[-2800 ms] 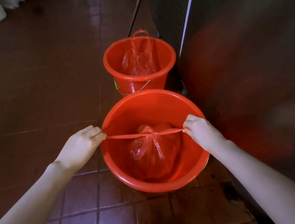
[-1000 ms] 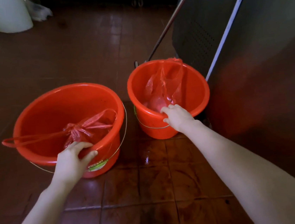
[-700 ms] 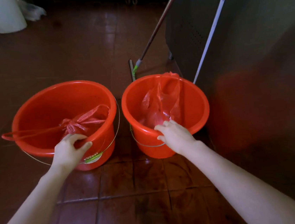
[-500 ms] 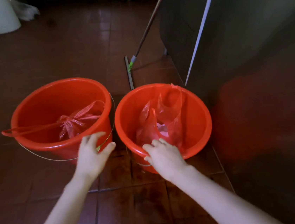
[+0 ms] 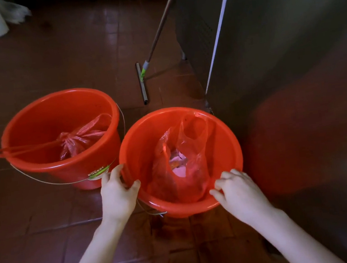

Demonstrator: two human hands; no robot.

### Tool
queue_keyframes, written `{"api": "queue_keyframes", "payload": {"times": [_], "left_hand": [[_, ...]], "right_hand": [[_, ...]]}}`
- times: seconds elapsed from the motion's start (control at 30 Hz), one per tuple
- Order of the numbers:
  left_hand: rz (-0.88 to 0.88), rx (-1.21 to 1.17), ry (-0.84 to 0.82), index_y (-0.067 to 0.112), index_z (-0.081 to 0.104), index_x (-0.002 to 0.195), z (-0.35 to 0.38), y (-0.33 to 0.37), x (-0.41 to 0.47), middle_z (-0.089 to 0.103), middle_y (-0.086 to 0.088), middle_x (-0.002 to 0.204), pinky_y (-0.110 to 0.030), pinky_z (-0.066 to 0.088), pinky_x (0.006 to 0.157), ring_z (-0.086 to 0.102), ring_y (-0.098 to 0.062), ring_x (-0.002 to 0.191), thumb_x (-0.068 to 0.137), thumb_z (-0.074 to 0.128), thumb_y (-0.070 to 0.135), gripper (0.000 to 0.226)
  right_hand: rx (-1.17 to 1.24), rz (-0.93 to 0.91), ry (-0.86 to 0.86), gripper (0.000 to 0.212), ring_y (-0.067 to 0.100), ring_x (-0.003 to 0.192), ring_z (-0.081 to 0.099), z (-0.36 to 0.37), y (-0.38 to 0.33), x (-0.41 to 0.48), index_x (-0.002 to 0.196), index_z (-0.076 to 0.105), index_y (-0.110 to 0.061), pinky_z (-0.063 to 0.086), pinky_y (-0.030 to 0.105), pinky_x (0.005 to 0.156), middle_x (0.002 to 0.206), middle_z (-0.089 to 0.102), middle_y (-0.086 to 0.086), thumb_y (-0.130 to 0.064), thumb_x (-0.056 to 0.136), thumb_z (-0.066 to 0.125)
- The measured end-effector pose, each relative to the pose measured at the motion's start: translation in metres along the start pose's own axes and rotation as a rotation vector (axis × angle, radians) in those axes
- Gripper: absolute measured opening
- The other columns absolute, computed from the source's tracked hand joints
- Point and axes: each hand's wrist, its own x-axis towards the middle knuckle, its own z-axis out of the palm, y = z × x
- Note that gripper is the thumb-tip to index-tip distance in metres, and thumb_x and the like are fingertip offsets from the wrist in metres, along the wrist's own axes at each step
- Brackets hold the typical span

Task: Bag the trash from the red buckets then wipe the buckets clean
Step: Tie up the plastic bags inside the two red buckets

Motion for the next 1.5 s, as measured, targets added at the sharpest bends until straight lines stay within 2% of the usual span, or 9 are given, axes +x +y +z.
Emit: {"api": "queue_keyframes", "payload": {"times": [0.3, 0.5, 0.63, 0.9, 0.97, 1.1, 1.23, 1.37, 1.5], "left_hand": [[0.094, 0.254, -0.007, 0.007, 0.06, 0.128, -0.01, 0.008, -0.001, 0.057, -0.019, 0.119, -0.047, 0.047, 0.094, 0.056, -0.04, 0.108, 0.081, 0.066, 0.003, 0.047], [0.192, 0.607, -0.222, 0.03, 0.059, 0.131, -0.013, 0.054, -0.004, 0.039, -0.005, 0.14, -0.045, 0.04, 0.103, 0.034, -0.034, 0.127, 0.076, 0.077, 0.031, 0.058], [0.233, 0.429, -0.55, 0.03, 0.07, 0.113, 0.002, 0.101, 0.0, 0.056, 0.001, 0.126, -0.031, 0.043, 0.097, 0.05, -0.023, 0.12, 0.073, 0.079, 0.047, 0.045], [0.207, 0.08, -0.283, 0.022, 0.069, 0.105, 0.027, 0.105, -0.016, 0.062, 0.001, 0.109, -0.018, 0.037, 0.081, 0.059, -0.017, 0.1, 0.082, 0.076, 0.027, 0.025], [0.071, 0.227, -0.34, 0.018, 0.06, 0.12, 0.029, 0.092, -0.017, 0.058, -0.006, 0.115, -0.023, 0.039, 0.081, 0.058, -0.024, 0.102, 0.076, 0.081, 0.027, 0.049], [-0.013, 0.196, -0.288, 0.022, 0.067, 0.078, 0.025, 0.084, -0.009, 0.071, -0.004, 0.081, -0.027, 0.049, 0.071, 0.068, -0.024, 0.081, 0.078, 0.075, 0.021, 0.008], [0.228, -0.019, -0.194, 0.025, 0.069, 0.076, 0.023, 0.089, -0.005, 0.065, 0.009, 0.082, -0.006, 0.034, 0.068, 0.058, -0.006, 0.079, 0.081, 0.077, 0.02, 0.011], [0.268, -0.18, -0.399, 0.022, 0.07, 0.086, 0.03, 0.095, -0.008, 0.064, 0.007, 0.105, -0.007, 0.037, 0.086, 0.058, -0.002, 0.099, 0.089, 0.067, 0.008, 0.014], [0.236, -0.282, -0.453, 0.011, 0.069, 0.096, 0.029, 0.094, -0.008, 0.07, -0.002, 0.098, -0.007, 0.047, 0.061, 0.068, 0.0, 0.076, 0.096, 0.055, 0.003, 0.016]], "right_hand": [[0.392, -0.169, -0.304, 0.04, 0.012, 0.073, 0.061, 0.002, -0.03, -0.038, 0.081, 0.066, -0.021, 0.048, 0.031, 0.075, 0.073, 0.064, -0.003, -0.058, 0.087, 0.052], [0.406, 0.416, 0.361, 0.023, 0.029, 0.089, 0.063, -0.036, 0.018, -0.001, 0.092, 0.062, -0.021, 0.05, 0.037, 0.075, 0.092, 0.064, 0.004, -0.042, 0.083, 0.07], [0.395, 0.614, 0.064, 0.056, 0.034, 0.114, 0.055, -0.047, 0.031, 0.03, 0.126, 0.058, -0.013, 0.045, 0.037, 0.097, 0.123, 0.055, 0.015, -0.045, 0.083, 0.072], [0.825, 0.295, 0.306, 0.004, 0.012, 0.104, 0.06, -0.031, -0.022, 0.045, 0.081, 0.073, -0.018, 0.03, 0.005, 0.083, 0.105, 0.062, -0.005, -0.02, 0.085, 0.071], [0.897, 0.257, 0.265, 0.017, 0.002, 0.11, 0.056, -0.027, -0.024, 0.045, 0.08, 0.07, -0.029, 0.03, 0.005, 0.088, 0.113, 0.062, -0.011, -0.016, 0.088, 0.064], [0.984, 0.19, 0.159, 0.029, -0.002, 0.11, 0.057, -0.022, -0.023, 0.044, 0.092, 0.068, -0.032, 0.038, 0.013, 0.097, 0.111, 0.067, -0.017, -0.008, 0.093, 0.051], [0.954, 0.198, 0.14, 0.02, -0.007, 0.084, 0.062, -0.013, -0.024, 0.044, 0.106, 0.067, -0.025, 0.039, -0.002, 0.064, 0.091, 0.07, -0.012, -0.017, 0.1, 0.049], [0.858, 0.202, 0.07, 0.022, 0.022, 0.093, 0.067, -0.004, -0.038, 0.048, 0.118, 0.057, -0.02, 0.055, 0.034, 0.083, 0.105, 0.068, 0.007, -0.025, 0.102, 0.043], [0.904, 0.237, -0.013, 0.022, 0.032, 0.106, 0.06, -0.001, -0.047, 0.048, 0.122, 0.047, -0.021, 0.051, 0.047, 0.091, 0.12, 0.059, 0.012, -0.029, 0.102, 0.039]]}}
